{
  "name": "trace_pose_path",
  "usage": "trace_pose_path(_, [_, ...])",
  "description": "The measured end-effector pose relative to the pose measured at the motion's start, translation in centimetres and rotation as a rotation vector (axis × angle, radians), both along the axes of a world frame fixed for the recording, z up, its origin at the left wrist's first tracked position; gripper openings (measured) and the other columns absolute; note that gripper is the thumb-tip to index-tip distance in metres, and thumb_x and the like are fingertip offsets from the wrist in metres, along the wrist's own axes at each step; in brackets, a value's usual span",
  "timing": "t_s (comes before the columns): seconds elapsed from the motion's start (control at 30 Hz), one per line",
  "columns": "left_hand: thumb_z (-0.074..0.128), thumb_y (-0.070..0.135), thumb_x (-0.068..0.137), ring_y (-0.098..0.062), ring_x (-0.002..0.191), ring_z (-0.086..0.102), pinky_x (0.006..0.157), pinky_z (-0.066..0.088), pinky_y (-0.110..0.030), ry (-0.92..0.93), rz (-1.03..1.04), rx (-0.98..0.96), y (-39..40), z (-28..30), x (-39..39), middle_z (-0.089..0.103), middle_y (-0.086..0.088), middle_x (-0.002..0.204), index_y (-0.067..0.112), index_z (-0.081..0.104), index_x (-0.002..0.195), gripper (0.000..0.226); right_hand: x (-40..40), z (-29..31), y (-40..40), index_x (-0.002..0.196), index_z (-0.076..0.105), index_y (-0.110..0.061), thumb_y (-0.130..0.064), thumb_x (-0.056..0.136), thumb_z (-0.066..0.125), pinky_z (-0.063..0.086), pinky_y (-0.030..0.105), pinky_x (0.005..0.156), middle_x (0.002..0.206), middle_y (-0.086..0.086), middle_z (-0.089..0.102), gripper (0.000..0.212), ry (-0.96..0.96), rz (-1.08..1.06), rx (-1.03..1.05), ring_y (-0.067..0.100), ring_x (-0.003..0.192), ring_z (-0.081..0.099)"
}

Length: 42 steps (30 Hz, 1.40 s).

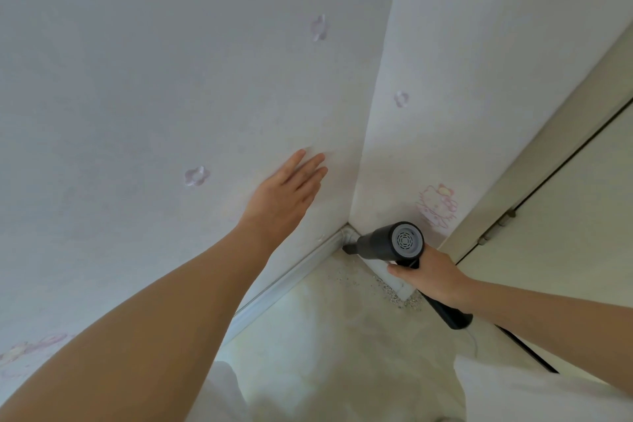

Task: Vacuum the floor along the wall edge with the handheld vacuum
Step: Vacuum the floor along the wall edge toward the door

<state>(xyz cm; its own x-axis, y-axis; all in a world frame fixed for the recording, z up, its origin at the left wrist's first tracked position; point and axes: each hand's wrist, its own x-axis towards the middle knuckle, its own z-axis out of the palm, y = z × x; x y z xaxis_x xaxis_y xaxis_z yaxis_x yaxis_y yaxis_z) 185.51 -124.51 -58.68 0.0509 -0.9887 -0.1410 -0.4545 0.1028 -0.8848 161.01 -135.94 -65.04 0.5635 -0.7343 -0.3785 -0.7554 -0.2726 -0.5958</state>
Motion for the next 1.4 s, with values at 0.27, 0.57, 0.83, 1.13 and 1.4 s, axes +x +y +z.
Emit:
trace_pose_path(0.27, [0.026,0.039,0.105,-0.041,0.144,-0.028,0.101,-0.031,-0.064,-0.014,0.016,-0.006,-0.3,-0.4,0.1,-0.022,-0.013,0.162,0.012,-0.009,0.156,0.068,-0.5,0.8,0.4,0.116,0.053,-0.023,-0.029,0.082,0.071,0.040,0.018,0.066,0.086,-0.009,0.062,0.039,0.039,0.004,-0.010,0.013,0.084,0.058])
trace_pose_path(0.57, [0.027,0.041,0.105,-0.040,0.145,-0.027,0.105,-0.028,-0.062,0.004,0.038,-0.005,-0.2,-0.1,-0.2,-0.021,-0.012,0.162,0.013,-0.008,0.157,0.069,-2.6,1.6,0.4,0.092,0.055,-0.028,-0.026,0.080,0.073,0.039,0.014,0.062,0.078,-0.009,0.061,0.022,0.070,0.072,0.015,0.007,0.076,0.056])
trace_pose_path(0.83, [0.030,0.041,0.104,-0.040,0.144,-0.029,0.105,-0.029,-0.062,0.017,0.055,-0.006,-0.2,-0.1,-0.4,-0.023,-0.012,0.161,0.013,-0.008,0.156,0.070,-2.5,0.8,0.4,0.119,0.054,-0.023,-0.024,0.081,0.073,0.039,0.019,0.079,0.085,-0.017,0.058,0.043,0.028,0.064,-0.028,0.011,0.089,0.057])
trace_pose_path(1.13, [0.031,0.041,0.104,-0.040,0.144,-0.027,0.107,-0.027,-0.062,0.032,0.044,-0.013,-0.2,-0.3,-0.3,-0.022,-0.013,0.161,0.012,-0.007,0.157,0.071,-0.7,-0.3,0.4,0.135,0.045,-0.024,-0.029,0.081,0.072,0.039,0.018,0.084,0.119,-0.004,0.064,0.060,0.007,0.069,-0.045,0.017,0.112,0.058])
trace_pose_path(1.4, [0.032,0.039,0.105,-0.042,0.143,-0.029,0.107,-0.027,-0.062,0.010,-0.005,0.001,0.1,-0.3,0.3,-0.020,-0.016,0.161,0.009,-0.005,0.157,0.071,-1.3,0.7,0.4,0.126,0.051,-0.028,-0.028,0.082,0.072,0.037,0.015,0.079,0.094,-0.017,0.059,0.049,0.022,0.115,-0.002,0.009,0.092,0.056])
